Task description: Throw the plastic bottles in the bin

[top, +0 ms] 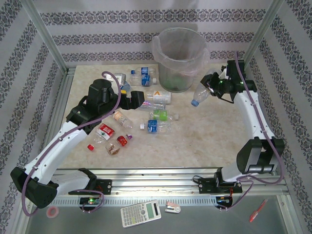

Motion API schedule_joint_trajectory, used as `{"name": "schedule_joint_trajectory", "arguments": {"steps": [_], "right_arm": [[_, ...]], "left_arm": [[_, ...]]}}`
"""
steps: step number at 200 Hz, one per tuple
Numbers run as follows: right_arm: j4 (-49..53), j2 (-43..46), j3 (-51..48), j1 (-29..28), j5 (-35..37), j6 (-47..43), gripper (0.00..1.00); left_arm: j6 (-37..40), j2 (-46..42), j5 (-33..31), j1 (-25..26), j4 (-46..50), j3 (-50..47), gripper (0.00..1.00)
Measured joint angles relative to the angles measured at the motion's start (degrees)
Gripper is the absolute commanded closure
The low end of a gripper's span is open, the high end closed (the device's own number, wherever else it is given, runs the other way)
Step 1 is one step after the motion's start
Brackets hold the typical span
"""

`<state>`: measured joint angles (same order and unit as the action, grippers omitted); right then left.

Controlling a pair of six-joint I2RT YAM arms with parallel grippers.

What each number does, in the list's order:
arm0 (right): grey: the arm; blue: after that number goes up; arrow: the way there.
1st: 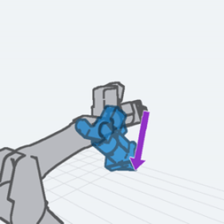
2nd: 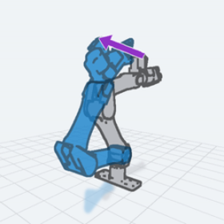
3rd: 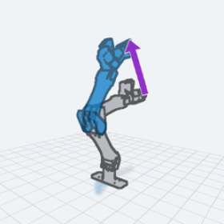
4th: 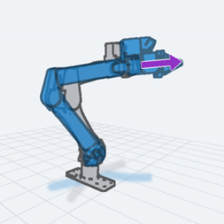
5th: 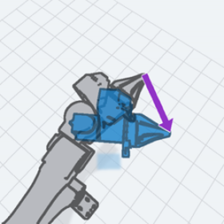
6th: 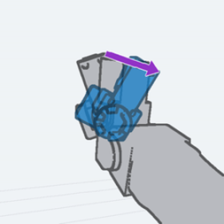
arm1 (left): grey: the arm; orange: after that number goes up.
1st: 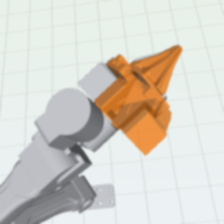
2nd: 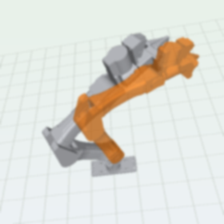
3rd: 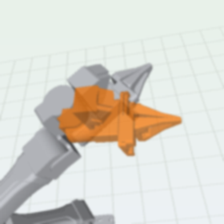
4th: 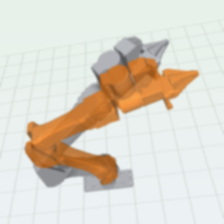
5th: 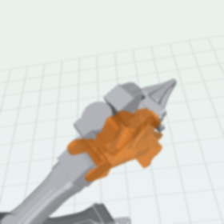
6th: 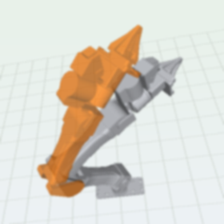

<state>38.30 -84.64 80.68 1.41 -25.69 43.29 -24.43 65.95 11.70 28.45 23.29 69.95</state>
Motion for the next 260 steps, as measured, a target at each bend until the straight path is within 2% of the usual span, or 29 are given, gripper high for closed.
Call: {"name": "schedule_joint_trajectory", "arguments": {"steps": [70,119,135,146,151,157,164,183,202,221,260], "right_arm": [[3.1,4.9,-8.7,1.5,3.8,-2.4,0.72],[0.4,3.9,-6.3,1.5,2.2,-1.2,0.70],[-2.4,-0.3,1.6,1.4,0.1,1.9,0.68],[-5.0,-5.8,11.5,0.8,-1.5,4.3,0.61],[-6.5,-9.2,17.8,0.5,-2.2,5.4,0.53],[-7.6,-12.9,25.0,0.0,-2.7,6.3,0.39],[-9.1,-17.9,34.2,-0.8,-3.6,7.1,0.32],[-11.4,-30.6,58.2,-3.2,-6.7,8.8,0.24],[-9.3,-39.6,74.6,-4.7,-9.6,9.9,0.17],[-5.7,-43.4,80.1,-5.0,-11.0,10.4,0.12],[-2.8,-42.3,75.1,-4.6,-11.3,9.9,0.09]], "left_arm": [[0.0,0.0,-0.9,0.0,0.0,0.0,0.00],[0.0,-0.5,-2.1,0.0,0.0,0.0,0.00],[0.0,-0.5,-2.2,0.0,0.0,0.0,0.00],[0.0,-0.4,-2.1,0.0,0.0,0.0,0.00],[0.0,-0.3,-2.1,0.0,0.0,0.0,0.00],[0.0,-0.3,-2.1,0.0,0.0,0.0,0.00],[0.0,-0.2,-2.1,0.0,0.0,0.0,0.00],[0.0,0.0,-2.1,0.0,0.0,0.0,0.00],[-0.1,-0.1,-2.4,0.0,0.0,0.0,0.00],[-0.1,-0.4,-3.0,0.0,0.1,-0.1,0.00],[-0.4,-1.6,-4.6,0.0,0.6,-0.3,0.00]]}}
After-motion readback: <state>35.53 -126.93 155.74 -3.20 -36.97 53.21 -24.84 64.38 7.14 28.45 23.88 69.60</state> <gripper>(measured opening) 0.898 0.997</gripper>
